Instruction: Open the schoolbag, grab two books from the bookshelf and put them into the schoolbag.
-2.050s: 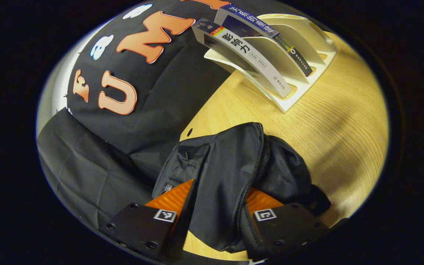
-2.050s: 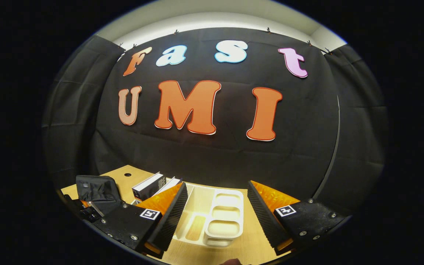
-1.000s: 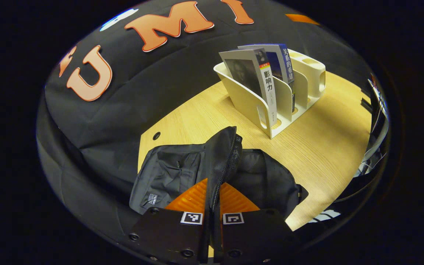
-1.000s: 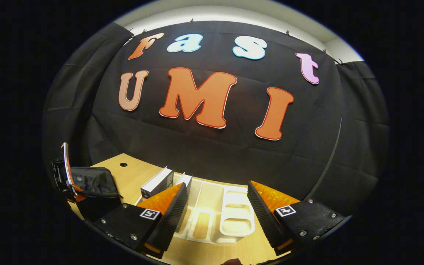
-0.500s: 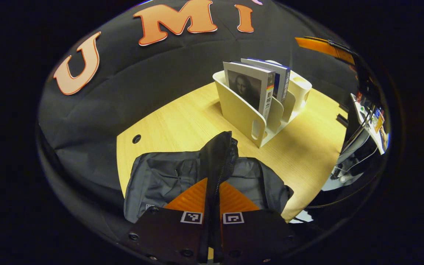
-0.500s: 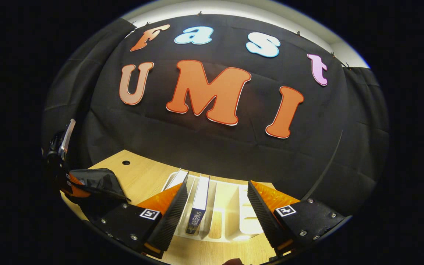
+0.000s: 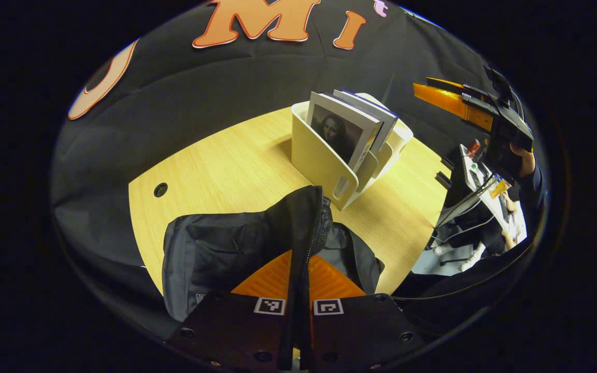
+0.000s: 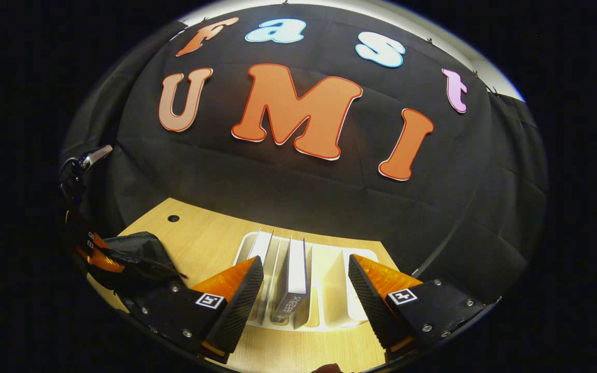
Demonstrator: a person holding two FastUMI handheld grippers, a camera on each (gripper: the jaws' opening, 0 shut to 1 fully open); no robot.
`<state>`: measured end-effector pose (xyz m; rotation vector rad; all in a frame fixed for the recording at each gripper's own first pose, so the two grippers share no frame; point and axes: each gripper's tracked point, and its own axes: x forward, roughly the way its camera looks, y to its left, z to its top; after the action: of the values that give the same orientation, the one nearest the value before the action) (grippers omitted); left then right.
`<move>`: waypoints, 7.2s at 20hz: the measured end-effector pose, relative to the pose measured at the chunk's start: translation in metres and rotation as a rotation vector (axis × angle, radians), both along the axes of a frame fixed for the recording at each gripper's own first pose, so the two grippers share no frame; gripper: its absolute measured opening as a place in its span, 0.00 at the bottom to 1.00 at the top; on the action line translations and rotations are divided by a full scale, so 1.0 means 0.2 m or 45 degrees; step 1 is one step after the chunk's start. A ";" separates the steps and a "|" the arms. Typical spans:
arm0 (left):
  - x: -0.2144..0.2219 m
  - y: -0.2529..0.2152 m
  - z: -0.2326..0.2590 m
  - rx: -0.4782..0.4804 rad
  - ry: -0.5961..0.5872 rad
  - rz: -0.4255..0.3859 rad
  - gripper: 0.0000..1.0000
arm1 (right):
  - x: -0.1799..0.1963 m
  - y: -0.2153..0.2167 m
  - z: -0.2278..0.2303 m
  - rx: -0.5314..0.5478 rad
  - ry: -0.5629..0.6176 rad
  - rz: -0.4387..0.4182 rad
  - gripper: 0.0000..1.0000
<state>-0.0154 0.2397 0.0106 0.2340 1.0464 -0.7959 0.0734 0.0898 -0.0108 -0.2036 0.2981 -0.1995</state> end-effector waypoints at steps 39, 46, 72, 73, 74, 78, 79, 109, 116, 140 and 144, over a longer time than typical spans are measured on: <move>0.01 0.04 0.08 0.032 0.177 -0.042 0.06 | 0.26 0.19 -0.15 0.276 0.455 0.196 0.99; 0.00 0.00 0.05 0.078 0.172 -0.064 0.06 | 0.24 0.18 -0.18 0.287 0.435 0.206 0.99; 0.04 0.08 -0.04 0.082 0.230 0.041 0.06 | 0.64 0.27 -0.72 0.452 1.063 0.062 0.40; 0.04 0.09 -0.05 0.084 0.231 0.040 0.06 | 0.63 0.26 -0.72 0.459 1.070 0.046 0.38; 0.04 0.09 -0.04 0.087 0.232 0.039 0.06 | 0.60 0.25 -0.71 0.464 1.074 0.039 0.37; 0.04 0.07 -0.04 0.100 0.230 0.041 0.06 | 0.47 0.24 -0.68 0.502 1.051 0.069 0.36; 0.04 0.07 -0.04 0.103 0.229 0.041 0.06 | 0.43 0.25 -0.66 0.509 1.036 0.081 0.36; 0.02 -0.02 0.01 0.069 0.203 0.013 0.06 | -0.62 0.34 -0.55 1.028 0.724 0.177 0.35; 0.06 -0.04 0.04 0.020 0.204 0.052 0.05 | -0.56 0.53 -0.67 1.249 0.697 0.265 0.34; 0.05 -0.10 0.12 -0.041 0.190 0.092 0.05 | -0.16 1.14 -1.06 1.700 0.531 0.281 0.33; 0.05 -0.10 0.13 -0.038 0.191 0.078 0.05 | -0.11 1.23 -1.11 1.763 0.497 0.259 0.33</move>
<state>-0.0053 0.2189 0.0368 0.1172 1.1764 -0.7818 0.0518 0.3354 -0.2332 1.1083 0.7319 0.2780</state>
